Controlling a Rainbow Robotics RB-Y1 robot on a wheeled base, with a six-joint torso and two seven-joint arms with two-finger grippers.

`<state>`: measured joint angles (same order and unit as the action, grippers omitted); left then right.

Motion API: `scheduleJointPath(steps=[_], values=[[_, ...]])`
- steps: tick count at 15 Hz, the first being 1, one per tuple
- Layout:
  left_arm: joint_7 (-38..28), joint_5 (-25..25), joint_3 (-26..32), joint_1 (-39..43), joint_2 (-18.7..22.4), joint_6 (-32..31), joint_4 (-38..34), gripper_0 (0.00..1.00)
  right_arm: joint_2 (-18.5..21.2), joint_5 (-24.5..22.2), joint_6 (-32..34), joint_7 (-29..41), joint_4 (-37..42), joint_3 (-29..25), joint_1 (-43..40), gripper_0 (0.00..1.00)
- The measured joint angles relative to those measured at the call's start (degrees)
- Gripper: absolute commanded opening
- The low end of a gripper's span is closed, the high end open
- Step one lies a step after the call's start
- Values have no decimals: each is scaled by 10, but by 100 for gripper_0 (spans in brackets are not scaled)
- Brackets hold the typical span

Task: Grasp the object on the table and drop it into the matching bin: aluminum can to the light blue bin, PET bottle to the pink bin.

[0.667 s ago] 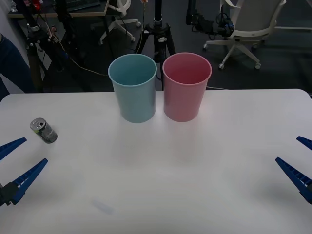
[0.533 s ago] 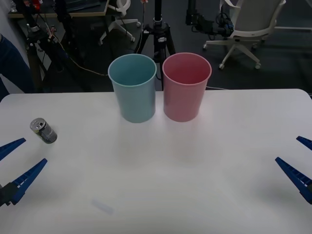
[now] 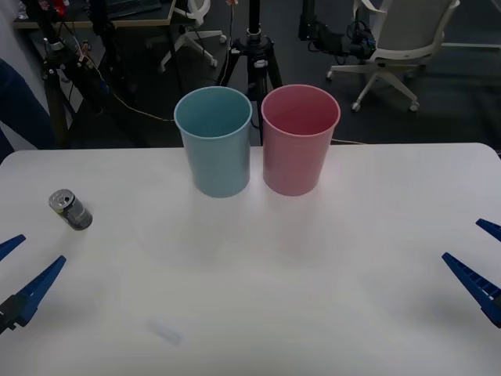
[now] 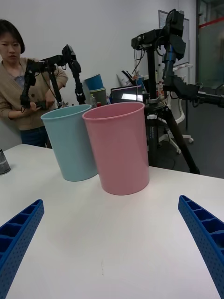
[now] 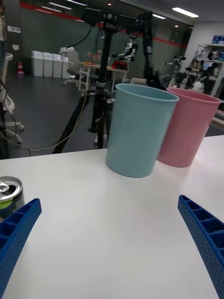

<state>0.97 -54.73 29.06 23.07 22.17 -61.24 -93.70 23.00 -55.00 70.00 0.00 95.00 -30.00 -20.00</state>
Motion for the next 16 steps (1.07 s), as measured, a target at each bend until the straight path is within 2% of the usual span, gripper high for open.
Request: scheduleJointPath(steps=[2,5,8,12,16], values=[[7,4,-9,6,0,42,7,100,0,0,0,0,0,0,0,100],[22,6,-14,-7,0,74,46,100,0,0,0,0,0,0,0,100],[75,-3,-10,-27,0,113,75,100,0,0,0,0,0,0,0,100],[98,-5,-48,-56,0,192,95,100,0,0,0,0,0,0,0,100],[151,11,-68,-134,0,196,193,100,0,0,0,0,0,0,0,100]])
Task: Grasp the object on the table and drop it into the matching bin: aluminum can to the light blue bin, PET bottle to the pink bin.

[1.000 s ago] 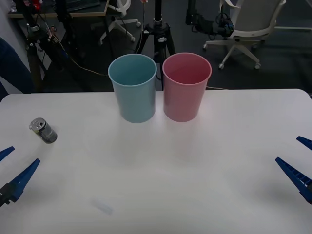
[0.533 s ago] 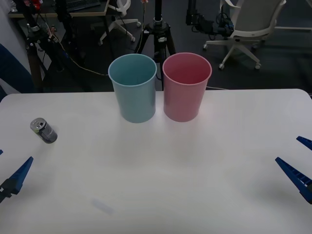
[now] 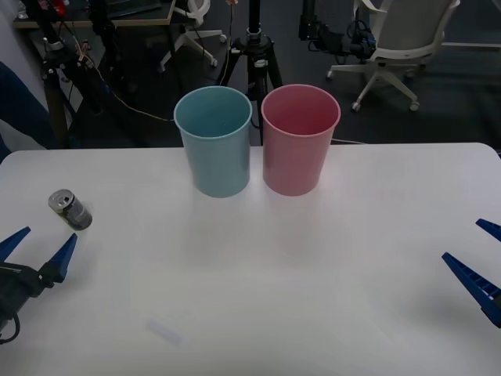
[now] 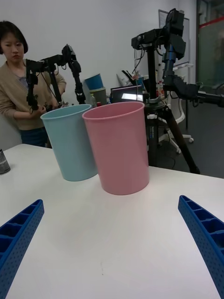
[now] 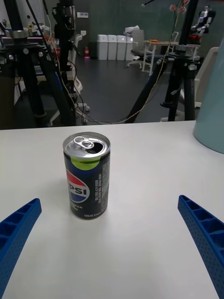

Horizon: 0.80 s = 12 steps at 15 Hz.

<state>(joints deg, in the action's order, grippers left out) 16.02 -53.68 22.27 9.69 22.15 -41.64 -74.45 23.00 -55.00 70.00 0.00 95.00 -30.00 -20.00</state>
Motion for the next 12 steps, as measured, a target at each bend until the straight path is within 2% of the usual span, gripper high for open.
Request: scheduleJointPath(steps=[6,12], values=[[33,2,4,-88,1,0,104,100,0,0,0,0,0,0,0,100],[47,1,2,-131,2,1,148,100,0,0,0,0,0,0,0,100]])
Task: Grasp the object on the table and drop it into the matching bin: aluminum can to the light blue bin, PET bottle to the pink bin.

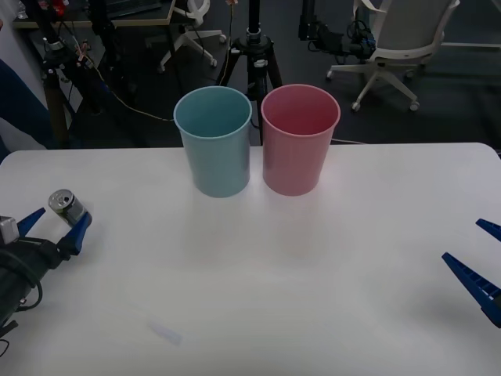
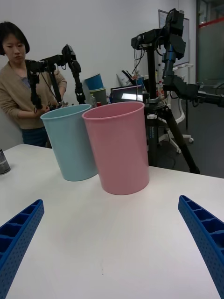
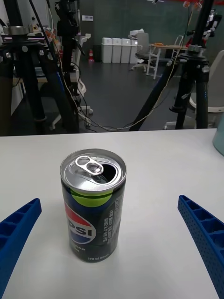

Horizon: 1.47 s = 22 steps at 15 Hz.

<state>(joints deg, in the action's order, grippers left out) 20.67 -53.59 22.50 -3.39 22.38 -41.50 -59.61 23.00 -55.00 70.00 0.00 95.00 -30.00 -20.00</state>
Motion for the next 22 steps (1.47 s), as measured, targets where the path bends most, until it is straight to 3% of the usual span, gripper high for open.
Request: scheduleJointPath(steps=[9,22], values=[[4,-23,9,-59,-1,4,68,100,0,0,0,0,0,0,0,100],[0,-39,2,-81,-1,44,71,100,0,0,0,0,0,0,0,100]])
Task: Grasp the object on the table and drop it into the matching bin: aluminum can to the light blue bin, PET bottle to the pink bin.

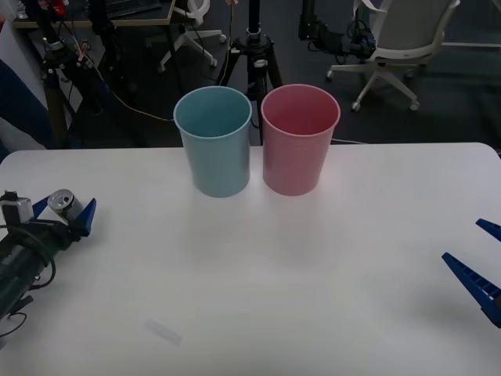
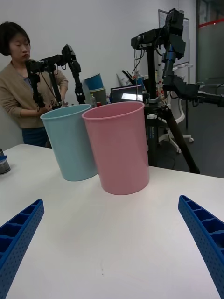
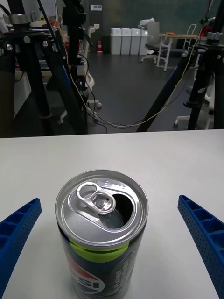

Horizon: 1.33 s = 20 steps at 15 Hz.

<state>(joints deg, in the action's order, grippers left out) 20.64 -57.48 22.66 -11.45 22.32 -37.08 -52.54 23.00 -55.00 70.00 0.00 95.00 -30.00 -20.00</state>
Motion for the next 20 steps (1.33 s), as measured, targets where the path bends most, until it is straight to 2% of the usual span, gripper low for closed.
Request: scheduleJointPath(steps=[15,20], values=[[-2,-1,-4,-10,2,14,2,100,0,0,0,0,0,0,0,100],[10,-6,-8,-32,3,23,40,99,0,0,0,0,0,0,0,100]])
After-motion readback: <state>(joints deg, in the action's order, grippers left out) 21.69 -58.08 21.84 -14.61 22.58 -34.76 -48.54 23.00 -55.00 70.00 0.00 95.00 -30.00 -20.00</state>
